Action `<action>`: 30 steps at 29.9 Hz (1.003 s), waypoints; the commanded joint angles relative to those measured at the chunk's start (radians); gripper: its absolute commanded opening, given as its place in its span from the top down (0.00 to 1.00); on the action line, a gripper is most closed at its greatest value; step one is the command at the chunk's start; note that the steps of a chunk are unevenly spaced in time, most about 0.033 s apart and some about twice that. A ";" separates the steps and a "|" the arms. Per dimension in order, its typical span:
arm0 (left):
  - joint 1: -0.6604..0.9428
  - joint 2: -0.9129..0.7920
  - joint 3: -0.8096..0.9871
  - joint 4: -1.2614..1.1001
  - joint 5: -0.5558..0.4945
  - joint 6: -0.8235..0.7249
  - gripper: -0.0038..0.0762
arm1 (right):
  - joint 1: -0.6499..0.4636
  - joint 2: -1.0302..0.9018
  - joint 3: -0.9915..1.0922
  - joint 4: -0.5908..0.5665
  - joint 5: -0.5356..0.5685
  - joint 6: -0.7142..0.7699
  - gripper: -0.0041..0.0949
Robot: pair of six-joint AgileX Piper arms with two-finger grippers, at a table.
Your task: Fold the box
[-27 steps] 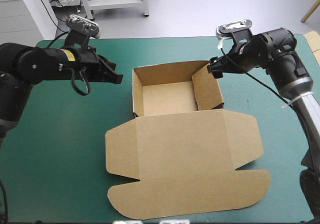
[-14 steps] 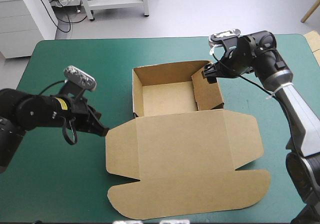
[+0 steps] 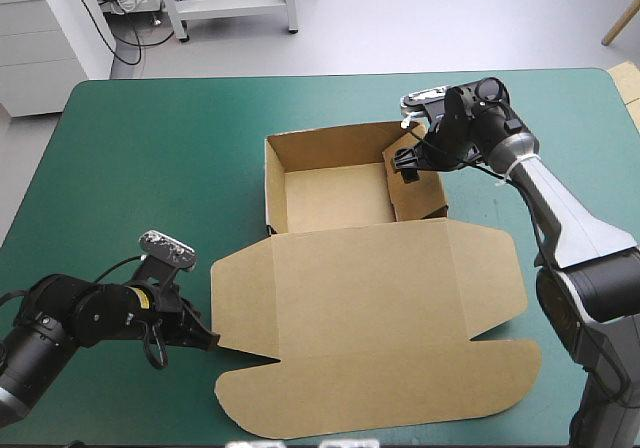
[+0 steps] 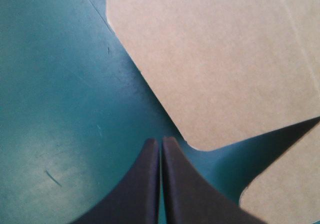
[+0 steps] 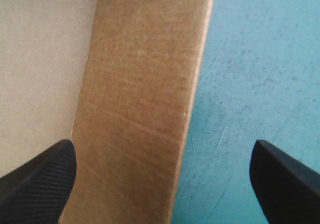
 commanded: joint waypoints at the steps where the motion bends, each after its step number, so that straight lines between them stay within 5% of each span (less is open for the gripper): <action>1: -0.007 -0.048 -0.002 -0.029 -0.051 -0.014 0.96 | -0.002 -0.031 -0.032 0.000 -0.045 -0.006 0.10; 8: -0.007 -0.108 -0.002 -0.029 -0.057 -0.016 0.96 | -0.002 0.019 -0.032 0.025 -0.048 -0.011 0.26; 22: -0.007 -0.122 -0.002 -0.031 -0.055 -0.032 0.96 | -0.002 0.021 -0.032 0.026 -0.044 -0.011 0.98; 30: -0.007 -0.122 -0.002 -0.039 -0.046 -0.036 0.96 | -0.012 0.007 -0.032 0.026 -0.049 -0.090 0.98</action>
